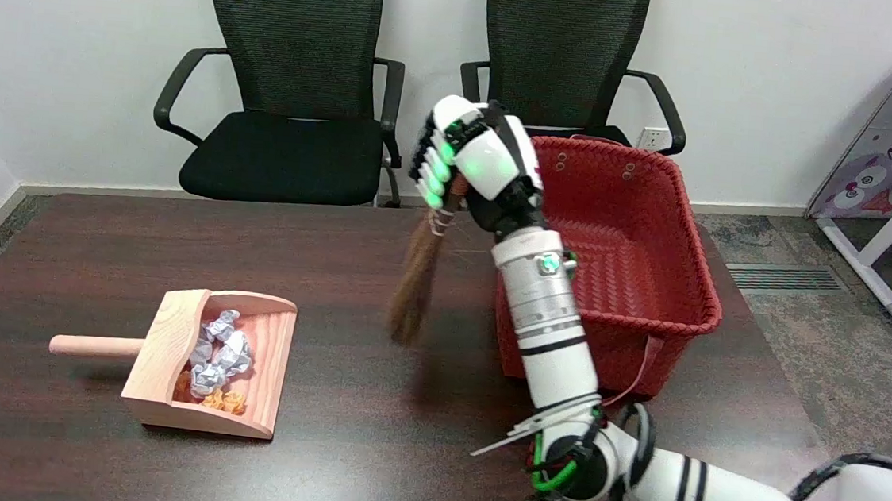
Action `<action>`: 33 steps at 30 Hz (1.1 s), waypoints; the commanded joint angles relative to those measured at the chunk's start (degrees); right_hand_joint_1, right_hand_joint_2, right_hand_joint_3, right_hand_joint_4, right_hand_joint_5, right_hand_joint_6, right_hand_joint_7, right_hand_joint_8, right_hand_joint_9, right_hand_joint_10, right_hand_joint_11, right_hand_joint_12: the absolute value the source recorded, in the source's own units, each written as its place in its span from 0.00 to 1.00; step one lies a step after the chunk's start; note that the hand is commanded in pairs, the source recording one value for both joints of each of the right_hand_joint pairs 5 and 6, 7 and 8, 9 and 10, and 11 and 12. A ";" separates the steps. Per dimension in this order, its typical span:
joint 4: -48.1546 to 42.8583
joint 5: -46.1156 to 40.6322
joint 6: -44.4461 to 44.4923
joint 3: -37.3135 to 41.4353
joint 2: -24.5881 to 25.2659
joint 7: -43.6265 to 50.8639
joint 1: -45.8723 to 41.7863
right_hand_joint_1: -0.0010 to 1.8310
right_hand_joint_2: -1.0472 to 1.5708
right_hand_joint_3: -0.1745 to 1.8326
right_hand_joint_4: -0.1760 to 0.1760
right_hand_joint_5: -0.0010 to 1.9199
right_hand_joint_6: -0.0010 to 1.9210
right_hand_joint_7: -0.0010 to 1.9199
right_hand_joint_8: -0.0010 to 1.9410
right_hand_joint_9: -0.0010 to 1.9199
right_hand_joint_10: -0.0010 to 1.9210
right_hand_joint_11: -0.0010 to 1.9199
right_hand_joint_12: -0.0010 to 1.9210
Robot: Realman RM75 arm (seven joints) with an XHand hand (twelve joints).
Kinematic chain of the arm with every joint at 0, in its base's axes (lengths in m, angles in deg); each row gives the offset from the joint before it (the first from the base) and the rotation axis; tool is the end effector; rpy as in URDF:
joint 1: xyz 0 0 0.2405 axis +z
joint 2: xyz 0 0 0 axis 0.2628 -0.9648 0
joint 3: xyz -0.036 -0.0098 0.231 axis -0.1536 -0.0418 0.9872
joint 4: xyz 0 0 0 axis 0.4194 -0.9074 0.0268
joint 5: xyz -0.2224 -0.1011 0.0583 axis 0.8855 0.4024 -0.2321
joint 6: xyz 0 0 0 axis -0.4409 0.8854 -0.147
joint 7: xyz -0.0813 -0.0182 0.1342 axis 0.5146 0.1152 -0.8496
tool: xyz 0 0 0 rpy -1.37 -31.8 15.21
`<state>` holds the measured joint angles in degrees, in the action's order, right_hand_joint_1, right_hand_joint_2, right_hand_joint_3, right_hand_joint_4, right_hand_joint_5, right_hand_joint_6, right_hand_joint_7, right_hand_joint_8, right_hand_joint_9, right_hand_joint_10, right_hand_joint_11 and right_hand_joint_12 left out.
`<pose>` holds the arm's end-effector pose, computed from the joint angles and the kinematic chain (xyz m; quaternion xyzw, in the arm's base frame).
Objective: Place the broom in the basket.
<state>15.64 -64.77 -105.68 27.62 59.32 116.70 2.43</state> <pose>-0.1770 -0.3766 0.1523 0.5744 -0.4139 0.6467 0.2837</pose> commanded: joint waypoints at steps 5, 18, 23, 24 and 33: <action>8.00 -3.88 -0.59 3.65 -8.98 6.95 -5.81 0.37 0.97 0.90 0.52 1.00 1.00 1.00 0.99 1.00 1.00 1.00 1.00; 8.14 -5.46 0.85 3.03 -9.24 5.55 -4.08 0.39 0.92 0.94 0.52 1.00 1.00 1.00 0.99 1.00 1.00 1.00 1.00; 9.10 -5.46 1.51 3.25 -9.24 5.11 -3.83 0.39 0.92 0.95 0.51 1.00 1.00 1.00 0.99 1.00 1.00 1.00 1.00; 9.72 -5.46 2.23 3.77 -9.29 4.62 -3.79 0.39 0.92 0.95 0.51 1.00 1.00 1.00 0.99 1.00 1.00 1.00 1.00; 23.66 -7.86 23.57 19.38 -18.75 4.53 -0.50 0.39 0.94 0.92 0.51 1.00 1.00 1.00 0.99 1.00 1.00 1.00 1.00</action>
<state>24.74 -69.50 -103.61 31.82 50.30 121.59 -1.55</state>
